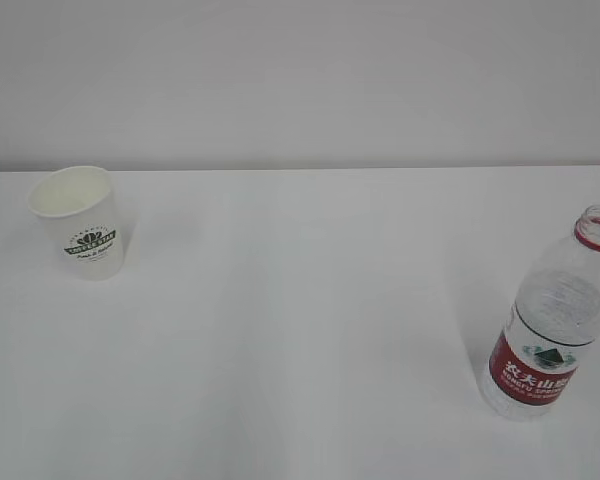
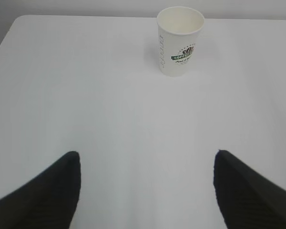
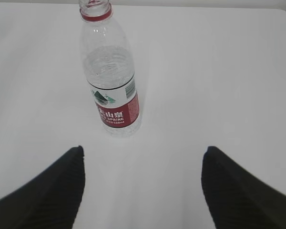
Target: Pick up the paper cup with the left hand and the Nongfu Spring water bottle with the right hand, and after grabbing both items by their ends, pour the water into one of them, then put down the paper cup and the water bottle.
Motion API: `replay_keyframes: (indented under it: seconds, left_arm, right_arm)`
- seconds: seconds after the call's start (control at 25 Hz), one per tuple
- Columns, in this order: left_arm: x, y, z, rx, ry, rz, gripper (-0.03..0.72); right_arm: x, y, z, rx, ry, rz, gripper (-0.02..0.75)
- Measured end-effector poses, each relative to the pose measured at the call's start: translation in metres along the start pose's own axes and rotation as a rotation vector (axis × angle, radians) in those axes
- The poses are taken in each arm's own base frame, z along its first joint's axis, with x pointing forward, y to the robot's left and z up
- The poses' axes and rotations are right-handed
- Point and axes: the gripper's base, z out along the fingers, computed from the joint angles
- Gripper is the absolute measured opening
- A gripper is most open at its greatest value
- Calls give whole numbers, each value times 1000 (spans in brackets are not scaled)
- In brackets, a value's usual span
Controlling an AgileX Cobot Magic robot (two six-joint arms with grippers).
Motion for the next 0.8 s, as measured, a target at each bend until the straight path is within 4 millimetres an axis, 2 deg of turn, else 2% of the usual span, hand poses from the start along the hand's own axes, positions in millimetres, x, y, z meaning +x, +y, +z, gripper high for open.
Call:
replay_keyframes:
  seconds: [0.8]
  left_arm:
    - [0, 0, 0, 0, 0, 0, 604]
  right_arm:
    - [0, 0, 0, 0, 0, 5, 570]
